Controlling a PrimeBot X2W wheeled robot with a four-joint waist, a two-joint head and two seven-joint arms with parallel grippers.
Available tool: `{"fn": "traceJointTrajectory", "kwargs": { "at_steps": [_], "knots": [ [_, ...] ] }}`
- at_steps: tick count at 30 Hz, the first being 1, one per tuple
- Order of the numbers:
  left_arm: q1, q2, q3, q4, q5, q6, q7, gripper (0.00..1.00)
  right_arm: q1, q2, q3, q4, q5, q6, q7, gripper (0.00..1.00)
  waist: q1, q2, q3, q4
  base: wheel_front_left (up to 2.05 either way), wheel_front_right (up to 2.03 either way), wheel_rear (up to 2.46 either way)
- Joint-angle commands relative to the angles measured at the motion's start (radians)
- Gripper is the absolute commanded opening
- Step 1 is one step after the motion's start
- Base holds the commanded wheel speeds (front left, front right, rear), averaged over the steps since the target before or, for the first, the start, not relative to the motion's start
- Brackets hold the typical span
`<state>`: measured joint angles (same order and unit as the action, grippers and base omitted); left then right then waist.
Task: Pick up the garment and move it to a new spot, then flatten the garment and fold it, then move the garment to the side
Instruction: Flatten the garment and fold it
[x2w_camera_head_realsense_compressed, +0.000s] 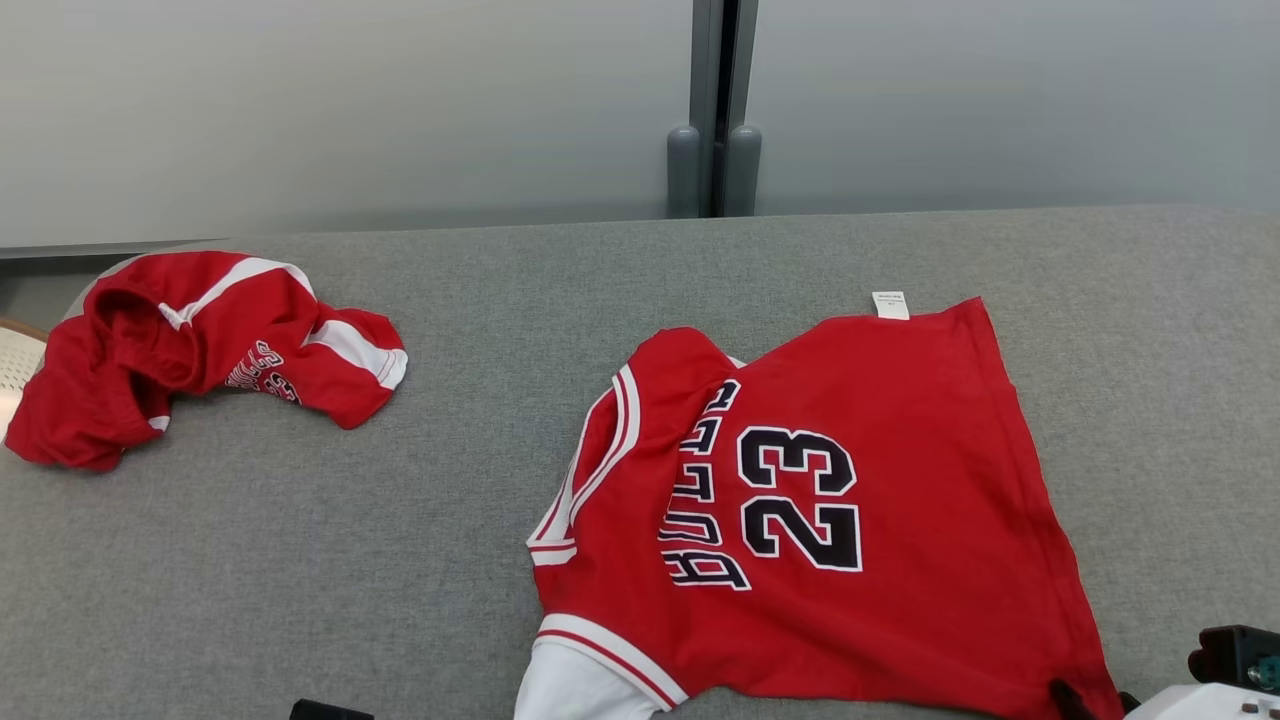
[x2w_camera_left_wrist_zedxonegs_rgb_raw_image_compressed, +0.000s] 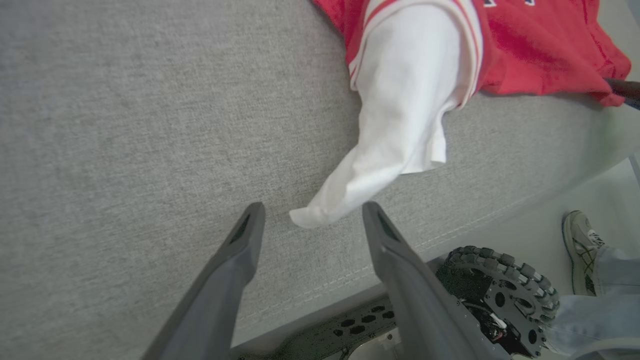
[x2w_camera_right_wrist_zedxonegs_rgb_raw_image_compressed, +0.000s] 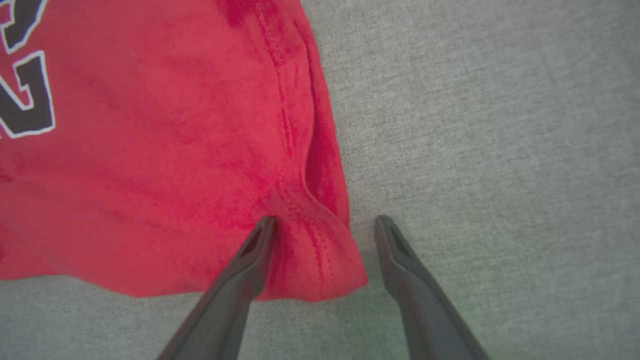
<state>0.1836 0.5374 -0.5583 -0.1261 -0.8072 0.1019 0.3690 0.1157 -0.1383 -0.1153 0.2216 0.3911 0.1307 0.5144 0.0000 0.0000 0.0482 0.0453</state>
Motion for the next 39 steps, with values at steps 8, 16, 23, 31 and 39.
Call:
{"fn": "traceJointTrajectory", "kwargs": {
  "at_steps": [8,16,23,31,39],
  "knots": [
    [-0.070,-0.028,-0.019,0.083,0.005,-0.047,-0.010,1.00,-0.049,0.017,0.050,0.100,0.042,0.000,0.019,1.00,0.0000,0.0000,0.029,0.001,0.00,0.00,0.00],
    [-0.109,-0.061,-0.039,0.151,-0.023,-0.103,-0.015,0.00,-0.073,0.015,0.110,0.143,0.095,0.003,-0.009,0.00,0.0000,0.0000,0.035,0.004,0.00,0.00,0.00],
    [-0.098,-0.047,-0.013,0.103,-0.037,-0.122,-0.050,0.00,-0.091,-0.025,0.126,0.066,0.197,0.002,-0.092,0.00,0.0000,0.0000,0.030,0.005,0.00,0.00,0.00],
    [-0.229,-0.003,0.037,-0.001,-0.003,-0.143,-0.056,0.00,-0.205,-0.073,0.179,-0.057,0.336,0.001,-0.148,0.00,0.0000,0.0000,0.076,-0.014,0.00,0.00,0.00],
    [-0.618,0.002,0.106,0.100,0.036,-0.192,-0.025,0.00,-0.558,-0.131,0.258,-0.042,0.419,0.001,-0.155,0.00,0.0000,0.0000,0.218,-0.040,0.00,0.00,0.00]
  ]
}}
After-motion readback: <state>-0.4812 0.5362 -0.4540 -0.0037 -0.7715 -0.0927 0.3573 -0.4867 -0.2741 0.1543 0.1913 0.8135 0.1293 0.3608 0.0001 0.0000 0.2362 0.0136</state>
